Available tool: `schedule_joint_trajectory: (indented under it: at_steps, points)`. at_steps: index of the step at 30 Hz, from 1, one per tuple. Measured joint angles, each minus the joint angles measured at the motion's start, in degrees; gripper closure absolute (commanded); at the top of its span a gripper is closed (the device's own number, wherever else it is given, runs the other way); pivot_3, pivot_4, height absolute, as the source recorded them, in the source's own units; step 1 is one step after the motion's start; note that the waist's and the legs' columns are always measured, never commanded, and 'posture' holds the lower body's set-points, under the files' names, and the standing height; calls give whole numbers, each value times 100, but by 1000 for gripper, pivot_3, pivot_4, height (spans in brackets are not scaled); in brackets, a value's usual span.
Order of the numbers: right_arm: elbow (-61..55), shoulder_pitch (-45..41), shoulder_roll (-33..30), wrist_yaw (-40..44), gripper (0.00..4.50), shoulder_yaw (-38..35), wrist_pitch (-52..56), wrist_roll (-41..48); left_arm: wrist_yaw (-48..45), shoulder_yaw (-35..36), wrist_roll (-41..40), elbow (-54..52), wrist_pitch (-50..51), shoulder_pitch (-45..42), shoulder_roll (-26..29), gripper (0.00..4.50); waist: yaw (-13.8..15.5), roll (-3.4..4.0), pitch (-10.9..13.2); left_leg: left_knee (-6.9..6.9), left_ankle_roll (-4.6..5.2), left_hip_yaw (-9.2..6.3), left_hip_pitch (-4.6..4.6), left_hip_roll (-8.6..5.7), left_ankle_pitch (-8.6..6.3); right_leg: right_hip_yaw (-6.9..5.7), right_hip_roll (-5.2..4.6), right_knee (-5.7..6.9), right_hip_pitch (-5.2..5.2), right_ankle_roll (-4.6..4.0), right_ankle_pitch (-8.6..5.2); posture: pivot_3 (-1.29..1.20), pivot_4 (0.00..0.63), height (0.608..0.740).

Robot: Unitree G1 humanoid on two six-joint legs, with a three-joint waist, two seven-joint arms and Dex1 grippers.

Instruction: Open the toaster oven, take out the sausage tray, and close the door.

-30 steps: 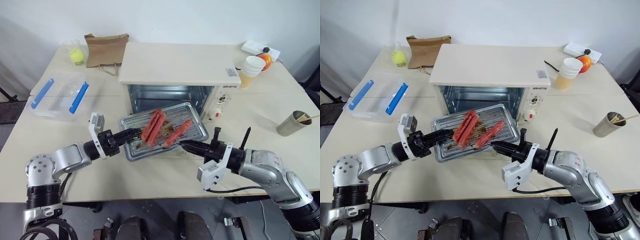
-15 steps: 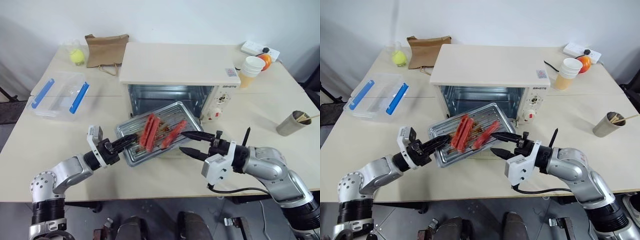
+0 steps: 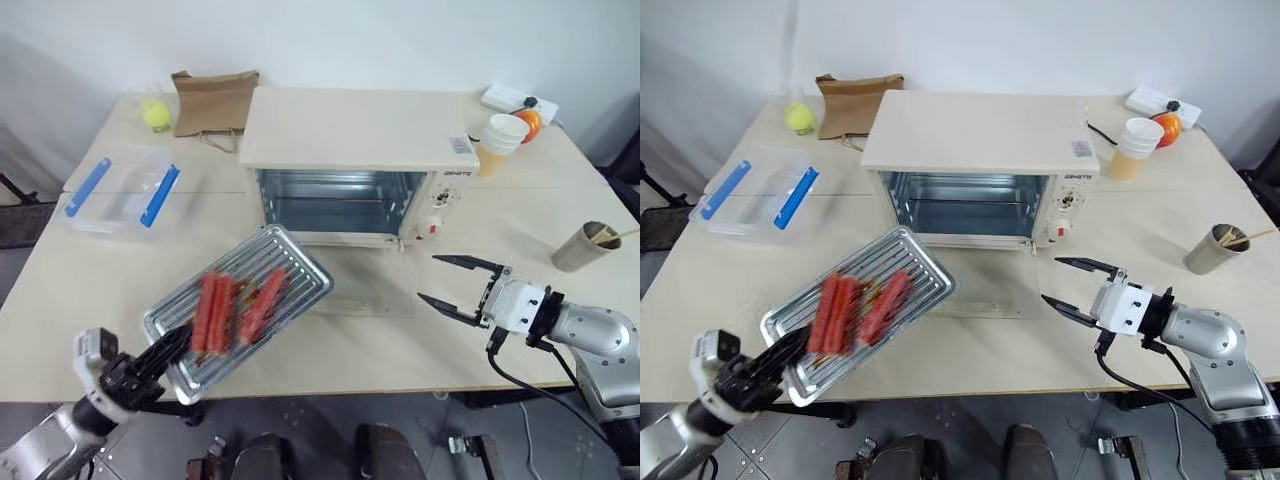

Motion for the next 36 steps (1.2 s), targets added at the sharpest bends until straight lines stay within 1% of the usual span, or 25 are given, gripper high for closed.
schedule_joint_trajectory:
  at_steps: [4, 9, 12, 13, 14, 16, 18, 20, 23, 26, 33, 36]
  points:
    - [569, -27, 48, 294, 1307, 3, 56, 105, -315, 370, 1, -152, -304, 603, -281, 4500, -11, 0, 0, -1, -16, -6, 13, 10, -11, 11, -4, 0, 12, -26, -14, 0, 150, 740]
    - [1050, -129, 177, 369, 1307, -14, 796, 379, -412, 597, 2, -411, -726, 934, -928, 4500, -25, 2, -1, -2, -27, -9, 13, 26, -19, 25, -2, 5, 10, -50, -27, 0, 150, 740]
    - [1361, -287, 177, 510, 1892, -33, 1452, 545, -162, 755, 2, -525, -1158, 813, -1467, 4500, -24, 2, -1, -1, -25, -12, 14, 30, -20, 21, -2, 5, 11, -53, -28, 0, 150, 740]
    - [1468, -345, 179, 565, 2177, -31, 1667, 582, 7, 829, 2, -538, -1346, 655, -1659, 4500, -13, 2, -1, 0, -24, -15, 14, 30, -19, 18, -2, 5, 13, -54, -28, 0, 150, 740]
    - [1565, -402, 183, 606, 2563, -29, 1859, 591, 174, 890, 2, -538, -1538, 498, -1813, 4500, -3, 2, -1, 1, -23, -18, 12, 29, -18, 16, -2, 6, 15, -54, -28, 0, 150, 740]
    - [1649, -482, 194, 674, 3248, -29, 2107, 620, 466, 1016, 1, -552, -1784, 246, -1981, 4500, -10, 1, -2, 0, -23, -20, 13, 29, -19, 15, 0, 5, 18, -54, -27, 0, 150, 740]
    - [1727, -532, 224, 711, 3950, -29, 2183, 623, 591, 1067, 0, -565, -1821, 169, -2019, 4500, -13, 1, -2, 0, -19, -18, 13, 29, -21, 13, 2, 3, 18, -54, -27, 0, 150, 740]
    - [1926, -601, 287, 1035, 4466, 7, 2200, 625, 977, 1053, -5, -564, -1948, -22, -2054, 4500, -14, 1, -2, 0, -15, -16, 13, 28, -24, 13, 5, 1, 20, -54, -27, 0, 150, 740]
    - [2085, -780, 596, 1605, 4466, 217, 2183, 639, 1540, 989, -4, -556, -2239, -486, -2181, 4500, -13, -2, -3, 5, -14, -15, 15, 30, -23, 5, 9, 5, 22, -48, -24, 0, 150, 740]
    - [2088, -937, 865, 1930, 4466, 277, 2114, 683, 1839, 985, -4, -608, -2370, -737, -2277, 4500, -18, -1, -3, 3, -14, -10, 15, 29, -23, -6, 11, 4, 20, -46, -23, 0, 150, 740]
    - [1663, -1187, 1222, 2031, 4466, 266, 2408, 856, 2247, 930, -5, -746, -2480, -916, -2380, 4500, 10, -2, -3, 5, -14, -11, 14, 28, -23, -22, 11, 5, 20, -45, -22, 0, 150, 740]
    - [1483, -1179, 1234, 2033, 4466, 231, 2508, 938, 2299, 935, -5, -746, -2482, -940, -2382, 4500, 12, -2, -2, 5, -14, -11, 13, 27, -23, -24, 10, 4, 20, -45, -22, 0, 150, 740]
